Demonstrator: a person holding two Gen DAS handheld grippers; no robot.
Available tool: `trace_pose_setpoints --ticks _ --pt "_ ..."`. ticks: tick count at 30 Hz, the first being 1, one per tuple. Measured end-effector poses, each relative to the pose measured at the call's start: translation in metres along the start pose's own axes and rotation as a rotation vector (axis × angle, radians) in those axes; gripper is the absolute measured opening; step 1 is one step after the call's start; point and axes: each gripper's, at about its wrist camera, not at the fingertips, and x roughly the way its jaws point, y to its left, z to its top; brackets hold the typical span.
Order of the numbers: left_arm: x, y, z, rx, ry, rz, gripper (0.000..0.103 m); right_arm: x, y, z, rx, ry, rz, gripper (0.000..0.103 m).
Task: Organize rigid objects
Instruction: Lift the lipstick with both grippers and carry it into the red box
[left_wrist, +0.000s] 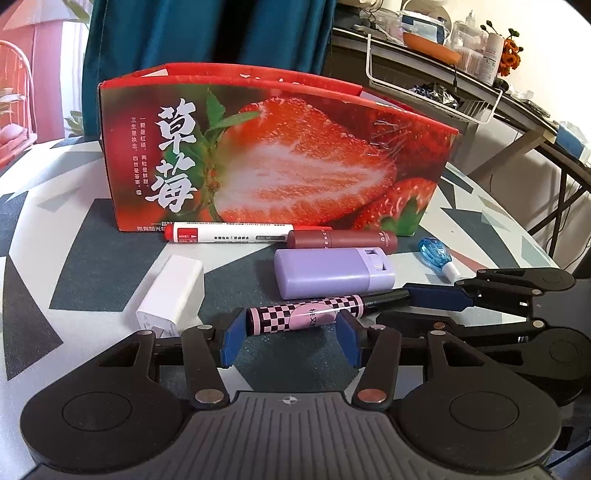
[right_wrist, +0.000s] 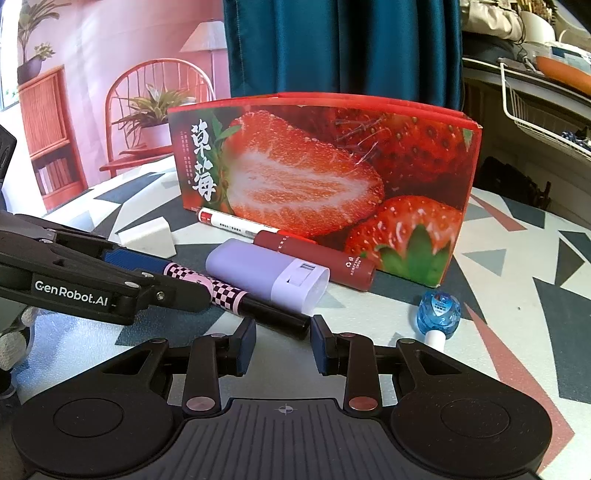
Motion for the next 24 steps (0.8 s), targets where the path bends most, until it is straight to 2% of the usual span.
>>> trace_pose_setpoints --ticks 10,21,24 --pt "-0.002 0.003 -0.001 -0.031 0.01 -0.038 0.055 0.0 -0.004 0.0 0.027 -0.001 -0.011 0.03" --pt "-0.007 0.002 0.001 -0.053 0.028 -0.047 0.053 -0.003 0.0 0.0 0.011 0.006 -0.026 0.03" --pt "-0.016 0.001 0.007 -0.049 0.002 -0.059 0.053 -0.011 0.003 0.002 0.016 0.003 -0.033 0.03"
